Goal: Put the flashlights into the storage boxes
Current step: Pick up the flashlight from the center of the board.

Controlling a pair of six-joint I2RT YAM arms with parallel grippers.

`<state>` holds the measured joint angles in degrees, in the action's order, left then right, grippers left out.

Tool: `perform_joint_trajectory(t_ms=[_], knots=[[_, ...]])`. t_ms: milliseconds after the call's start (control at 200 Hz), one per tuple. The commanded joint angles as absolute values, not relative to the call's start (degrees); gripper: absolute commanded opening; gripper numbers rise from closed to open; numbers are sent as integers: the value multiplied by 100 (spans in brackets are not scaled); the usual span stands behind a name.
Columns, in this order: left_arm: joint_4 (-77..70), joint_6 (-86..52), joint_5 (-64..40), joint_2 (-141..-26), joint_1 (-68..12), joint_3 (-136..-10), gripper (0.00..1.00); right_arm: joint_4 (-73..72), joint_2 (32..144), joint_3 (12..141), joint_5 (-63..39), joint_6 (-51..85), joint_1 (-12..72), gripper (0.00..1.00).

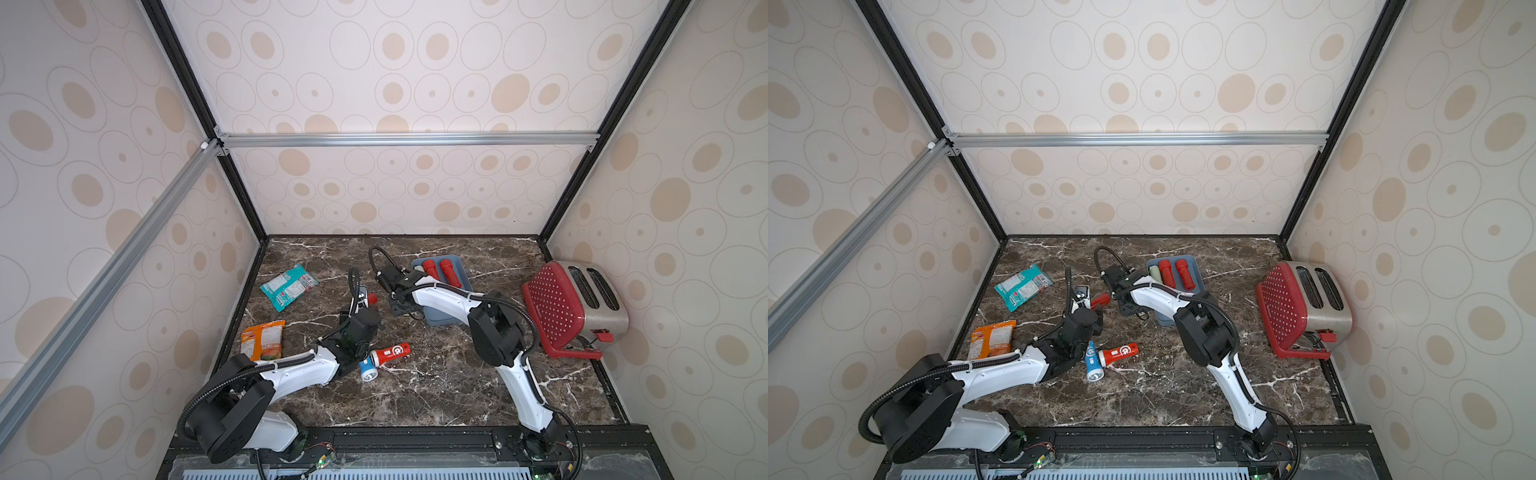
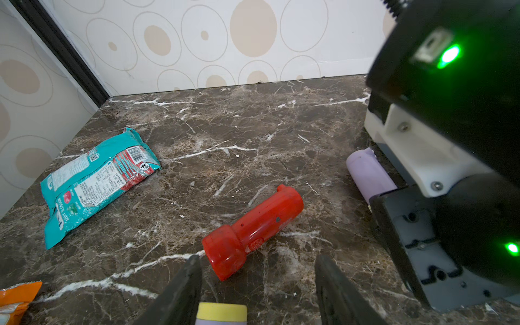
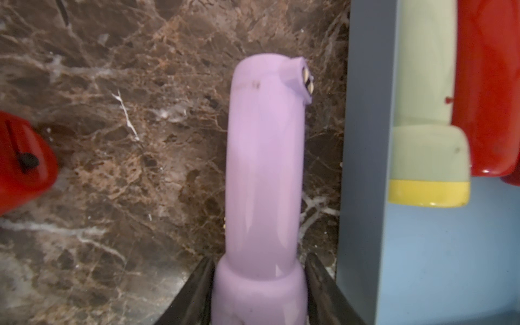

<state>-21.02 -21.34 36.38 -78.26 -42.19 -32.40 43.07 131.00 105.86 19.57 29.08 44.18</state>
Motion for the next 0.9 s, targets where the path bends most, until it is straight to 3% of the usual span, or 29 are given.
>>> perform_joint_trajectory(t_ms=[0,545,895], knots=[[-2286,-2085,3685,-7688,-4181,-3190,64,4520,12923,10269,1913,2987,4434,31],[-2202,-2096,3721,-7689,-4180,-3217,64,4087,11589,9670,1947,2567,4382,28],[-2160,-2105,3682,-7736,-4179,-3265,64,3808,11294,9413,1016,1928,2995,28]])
